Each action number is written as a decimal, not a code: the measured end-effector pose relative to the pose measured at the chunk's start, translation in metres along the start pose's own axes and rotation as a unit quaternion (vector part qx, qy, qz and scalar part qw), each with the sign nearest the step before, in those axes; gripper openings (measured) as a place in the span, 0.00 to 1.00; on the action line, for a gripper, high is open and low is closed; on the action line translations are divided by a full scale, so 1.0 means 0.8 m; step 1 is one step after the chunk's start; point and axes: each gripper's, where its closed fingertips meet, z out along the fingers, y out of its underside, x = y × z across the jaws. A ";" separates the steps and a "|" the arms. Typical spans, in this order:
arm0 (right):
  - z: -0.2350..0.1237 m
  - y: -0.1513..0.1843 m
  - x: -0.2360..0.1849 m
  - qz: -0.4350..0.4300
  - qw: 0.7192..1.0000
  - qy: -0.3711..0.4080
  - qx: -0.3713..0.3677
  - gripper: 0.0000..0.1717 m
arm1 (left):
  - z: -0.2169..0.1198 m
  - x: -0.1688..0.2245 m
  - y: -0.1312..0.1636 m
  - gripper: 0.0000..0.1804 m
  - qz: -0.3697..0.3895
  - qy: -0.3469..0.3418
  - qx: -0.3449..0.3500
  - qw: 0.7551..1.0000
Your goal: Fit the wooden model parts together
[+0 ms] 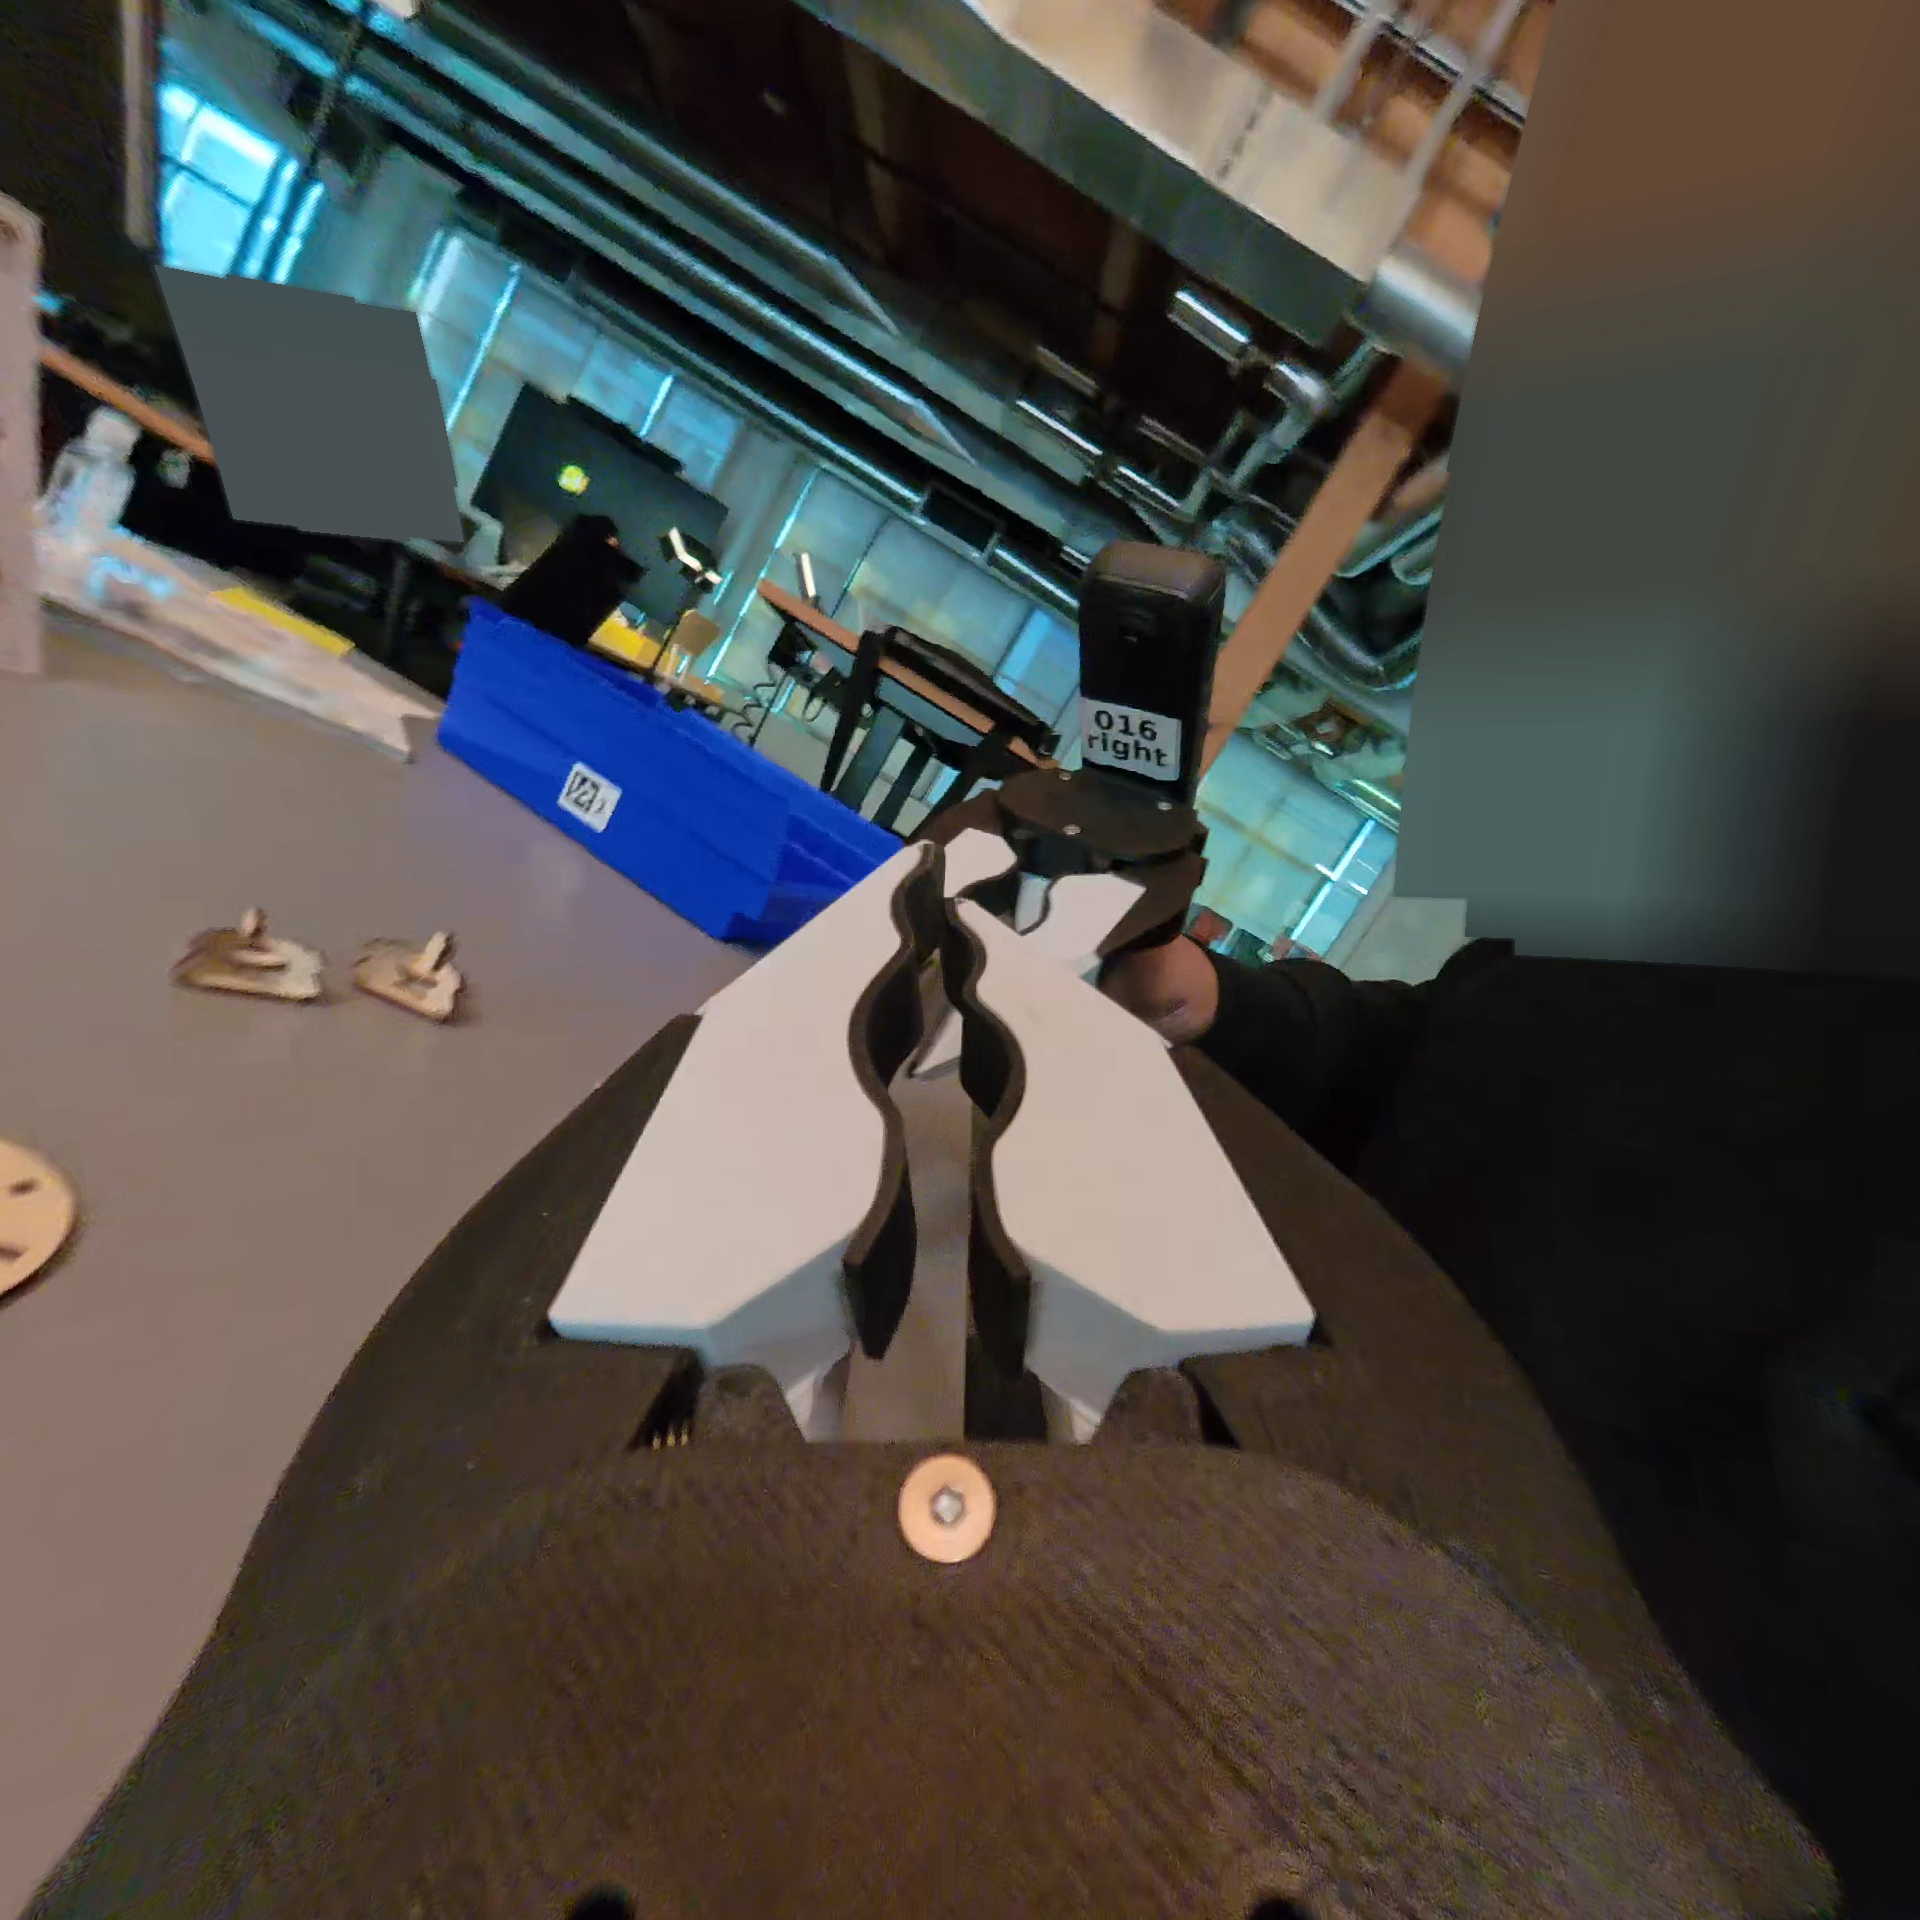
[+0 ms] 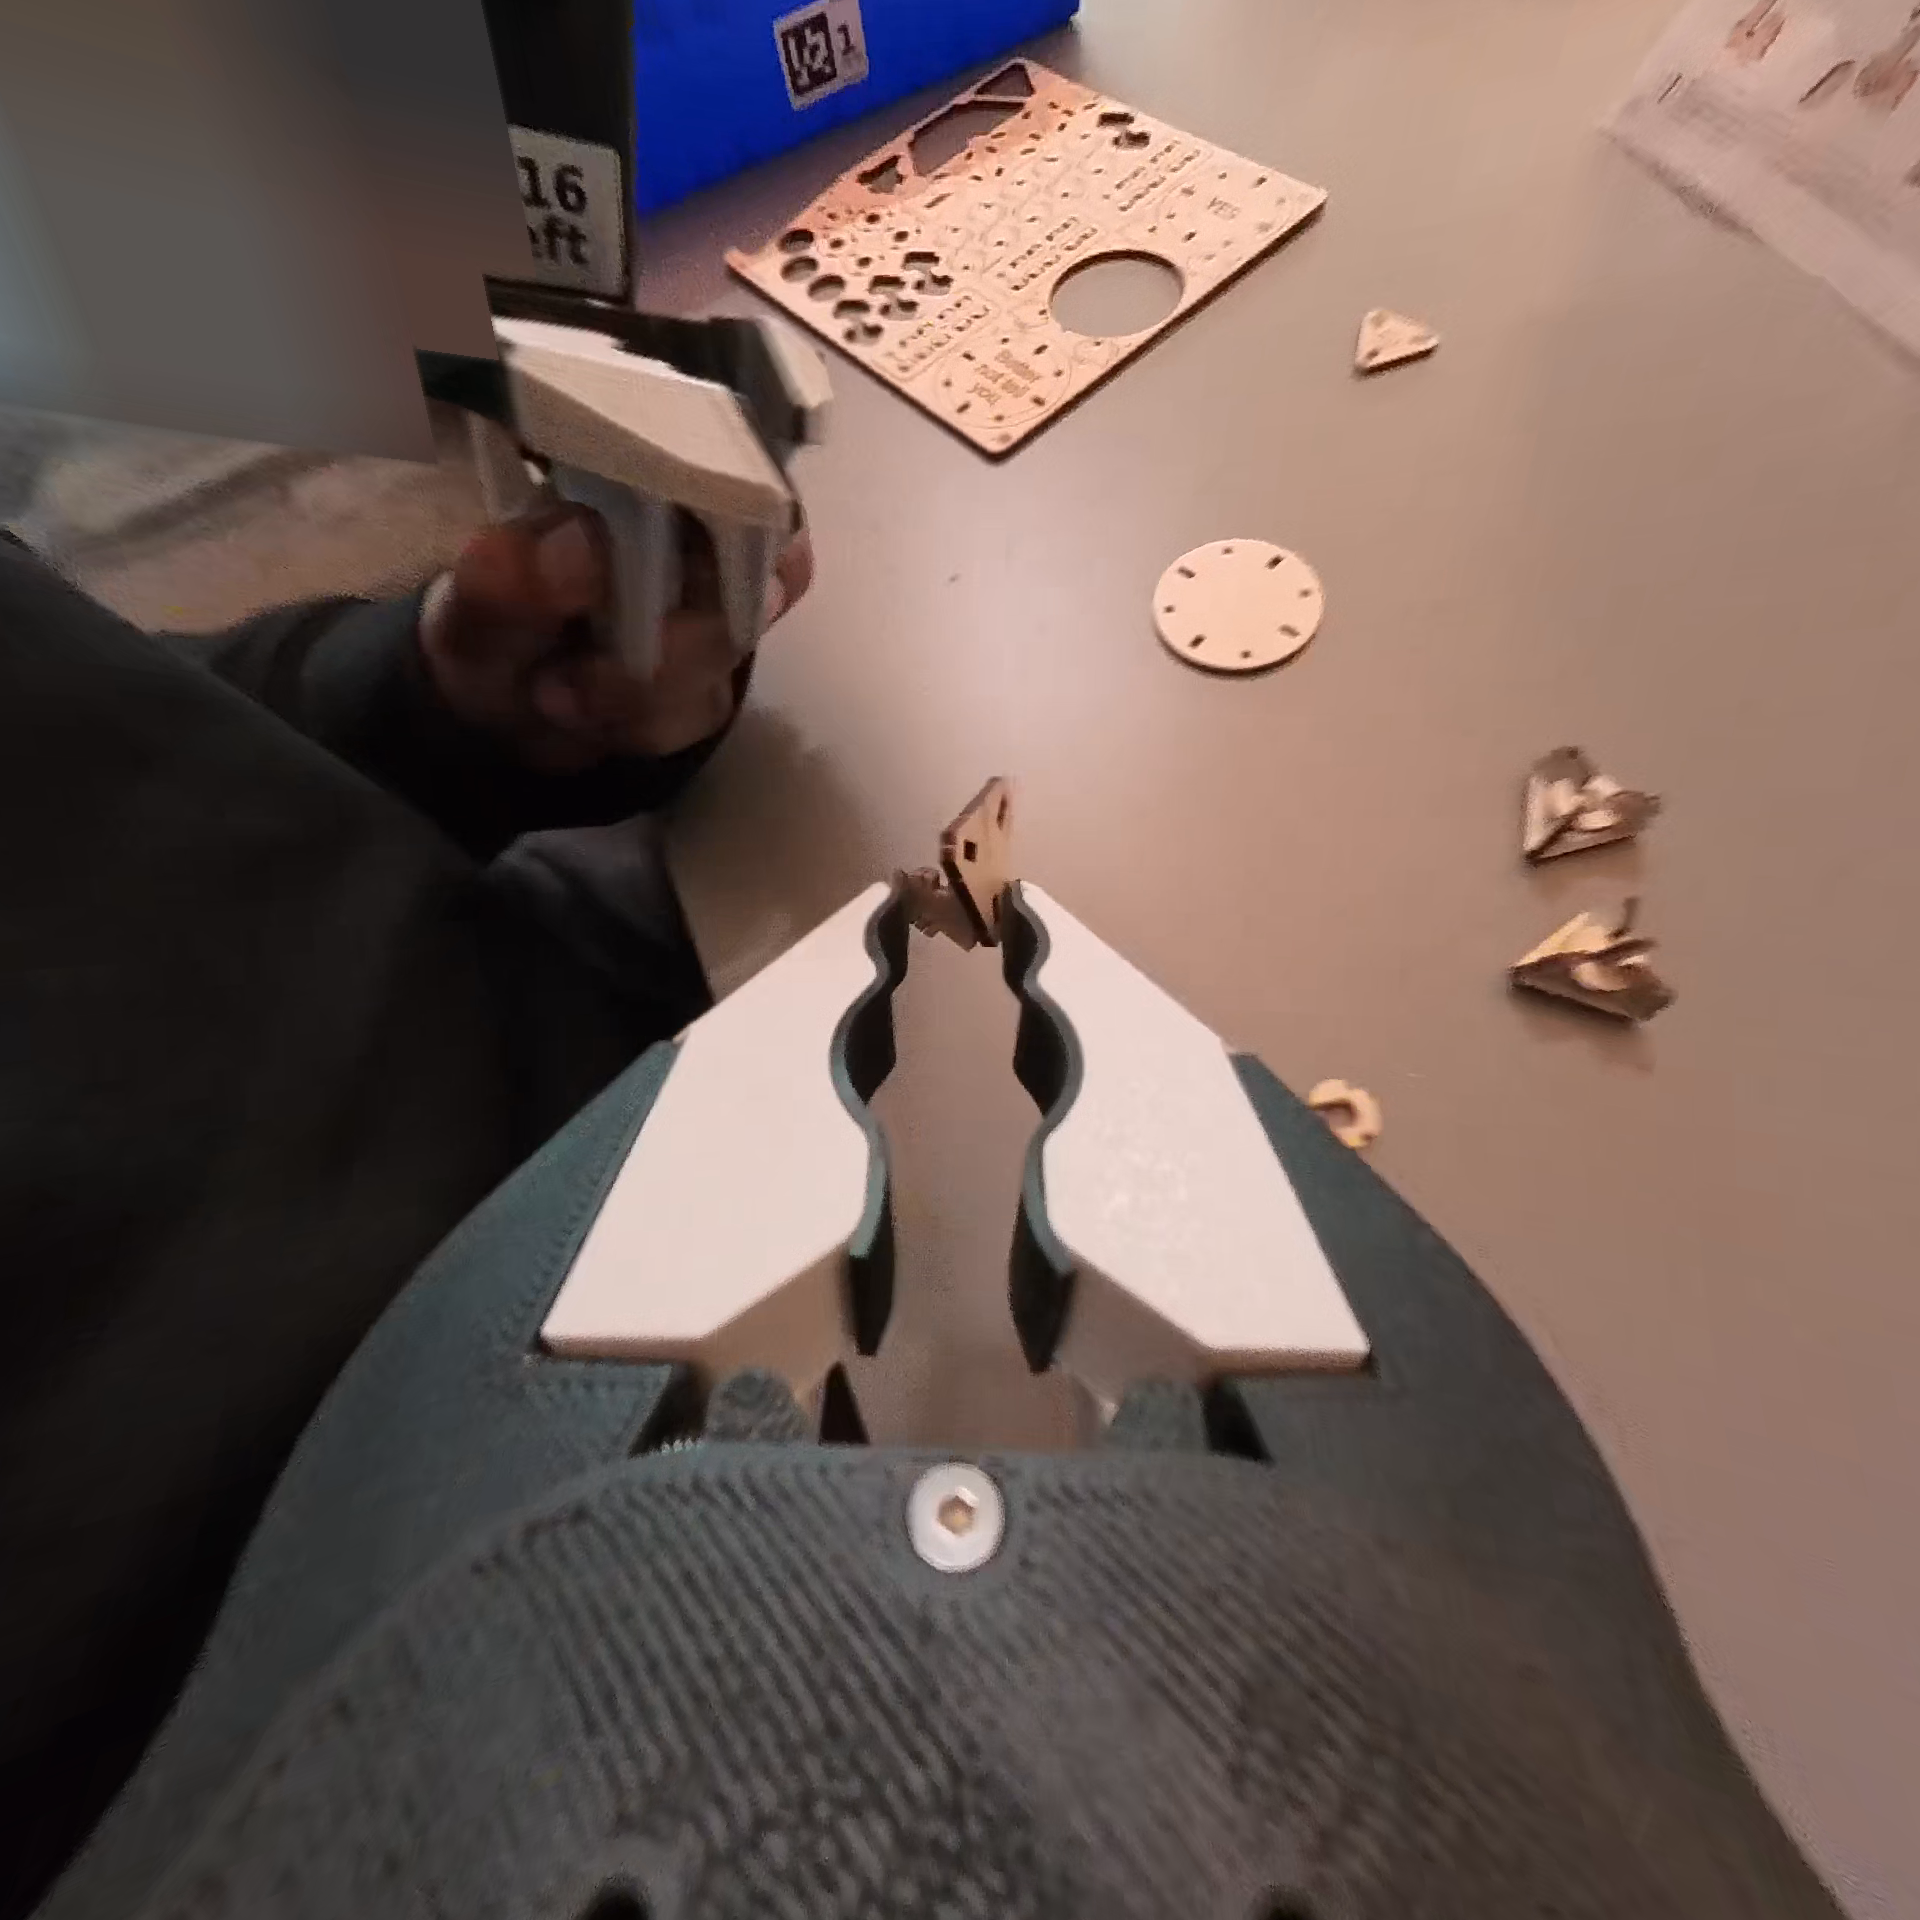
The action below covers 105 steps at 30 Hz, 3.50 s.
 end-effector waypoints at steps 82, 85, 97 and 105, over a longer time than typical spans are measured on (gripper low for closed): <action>-0.034 -0.064 -0.077 -0.086 0.982 -0.098 0.136 0.09 | 0.013 0.056 0.021 0.00 -0.137 0.216 -0.014 0.967; -0.035 -0.064 -0.075 -0.073 0.982 -0.104 0.139 0.09 | 0.015 0.055 0.021 0.00 -0.113 0.199 -0.007 0.973; -0.029 -0.042 -0.069 -0.039 0.987 -0.109 0.112 0.09 | 0.023 0.049 0.035 0.01 -0.076 0.157 -0.048 0.983; -0.031 -0.044 -0.067 -0.020 0.985 -0.118 0.123 0.09 | 0.026 0.048 0.038 0.02 -0.099 0.153 -0.050 0.982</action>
